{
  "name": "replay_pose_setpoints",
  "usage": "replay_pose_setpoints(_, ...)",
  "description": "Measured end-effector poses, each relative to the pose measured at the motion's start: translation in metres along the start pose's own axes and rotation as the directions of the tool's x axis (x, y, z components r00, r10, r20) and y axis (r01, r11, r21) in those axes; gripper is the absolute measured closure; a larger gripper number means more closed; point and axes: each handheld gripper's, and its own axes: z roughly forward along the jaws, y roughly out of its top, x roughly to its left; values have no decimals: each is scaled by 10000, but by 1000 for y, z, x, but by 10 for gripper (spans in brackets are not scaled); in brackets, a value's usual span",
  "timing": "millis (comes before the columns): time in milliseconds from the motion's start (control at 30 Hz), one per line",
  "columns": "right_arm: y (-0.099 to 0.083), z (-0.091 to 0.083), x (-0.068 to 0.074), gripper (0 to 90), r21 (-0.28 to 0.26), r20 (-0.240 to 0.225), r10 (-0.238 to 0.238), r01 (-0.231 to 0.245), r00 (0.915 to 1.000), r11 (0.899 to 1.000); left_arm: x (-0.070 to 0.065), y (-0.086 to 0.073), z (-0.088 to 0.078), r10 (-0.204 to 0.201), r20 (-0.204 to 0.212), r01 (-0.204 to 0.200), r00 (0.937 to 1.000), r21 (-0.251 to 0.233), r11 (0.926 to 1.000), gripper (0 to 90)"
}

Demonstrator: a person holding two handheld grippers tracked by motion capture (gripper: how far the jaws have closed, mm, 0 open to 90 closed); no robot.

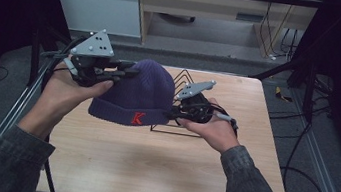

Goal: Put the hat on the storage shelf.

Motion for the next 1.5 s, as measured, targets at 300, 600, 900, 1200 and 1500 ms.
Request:
replay_pose_setpoints(300, 9, -30, -12, 770, -34, 803, -91, 94, 9967, 10000, 11, 21, 13, -129, -284, 124, 9995, -171, 9998, 779)
replay_pose_setpoints(600, 10, -59, -43, 769, -104, 1855, 246, -231, 9823, 9997, 20, 46, 51, -33, -490, 18, 9988, -302, 9995, 777)
replay_pose_setpoints(900, 5, -70, -74, 769, 63, 2583, 465, -498, 9649, 9987, 39, 47, 85, -453, -311, 438, 9985, -458, 9980, 775)
replay_pose_setpoints(1200, -2, -62, -82, 769, 358, 3055, 367, -500, 9515, 9981, 51, 39, 111, -724, -559, 705, 9958, -357, 9969, 775)
replay_pose_setpoints(1500, -16, -58, -83, 768, 735, 3074, 439, -698, 9506, 9949, 40, 36, 132, -351, -559, 357, 9978, 110, 9993, 774)
